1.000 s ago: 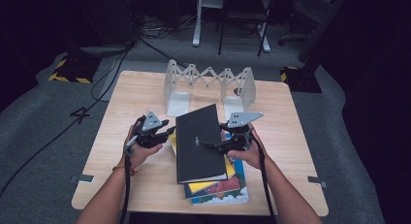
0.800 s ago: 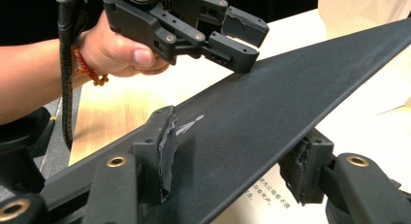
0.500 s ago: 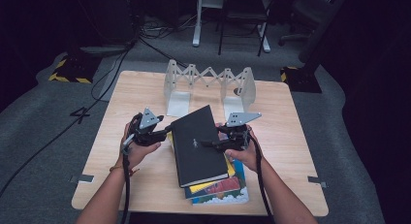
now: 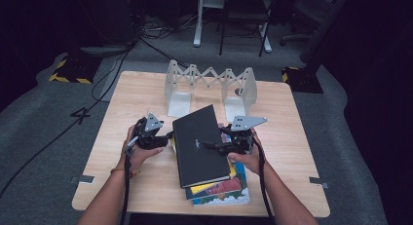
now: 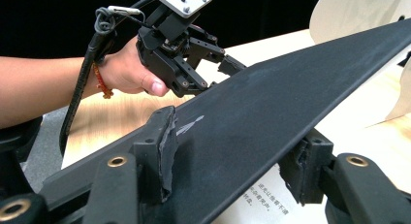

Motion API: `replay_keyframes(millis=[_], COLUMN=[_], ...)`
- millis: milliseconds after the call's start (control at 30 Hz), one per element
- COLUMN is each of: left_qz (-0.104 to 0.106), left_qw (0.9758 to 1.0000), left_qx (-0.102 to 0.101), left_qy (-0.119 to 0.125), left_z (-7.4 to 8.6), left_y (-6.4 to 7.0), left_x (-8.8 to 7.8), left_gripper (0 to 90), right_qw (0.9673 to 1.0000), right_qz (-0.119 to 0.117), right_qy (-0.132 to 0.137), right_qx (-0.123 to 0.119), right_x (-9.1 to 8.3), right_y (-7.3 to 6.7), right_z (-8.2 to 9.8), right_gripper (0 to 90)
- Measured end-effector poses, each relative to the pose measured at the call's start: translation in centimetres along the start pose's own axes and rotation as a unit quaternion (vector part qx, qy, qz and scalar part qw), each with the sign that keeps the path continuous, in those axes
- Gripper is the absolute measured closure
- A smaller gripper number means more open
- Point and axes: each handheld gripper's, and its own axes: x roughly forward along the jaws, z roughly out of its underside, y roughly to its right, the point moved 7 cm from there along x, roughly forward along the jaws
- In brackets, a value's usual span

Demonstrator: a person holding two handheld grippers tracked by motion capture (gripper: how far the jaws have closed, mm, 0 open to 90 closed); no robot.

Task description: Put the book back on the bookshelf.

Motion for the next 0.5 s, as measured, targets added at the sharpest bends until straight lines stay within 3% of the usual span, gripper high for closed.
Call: replay_keyframes(millis=[133,233,333,400,467,500], left_qz=[0.015,0.004,0.011,0.022,0.014,0.030], left_qw=[0.9998,0.9999,0.9997,0.9993,0.9990,0.9979], left_qx=[0.000,-0.006,-0.013,-0.013,-0.007,-0.010], left_qy=[0.009,0.012,0.018,0.027,0.041,0.056], left_z=[-0.3,-0.6,-0.8,-0.9,-1.3,-1.8], left_y=[-0.3,-0.6,-0.6,-0.5,-0.6,-0.4], left_x=[0.3,0.8,1.3,1.3,0.8,0.3], left_gripper=[41.5,41.4,44.4,46.4,48.0,55.2], right_qw=[1.0000,0.9999,0.9994,0.9987,0.9985,0.9981], right_qz=[0.003,0.005,-0.001,-0.004,-0.002,0.001], right_qy=[0.003,0.004,0.015,0.014,0.013,0.017], right_qx=[-0.006,-0.013,-0.031,-0.050,-0.053,-0.059], right_x=[-0.1,-0.2,-0.3,-0.3,-0.4,-0.6], right_y=[-0.1,-0.4,-1.0,-1.6,-1.6,-1.5], right_z=[-0.3,-0.6,-1.1,-1.8,-1.9,-2.1], right_gripper=[44.4,44.6,46.7,47.6,48.0,49.8])
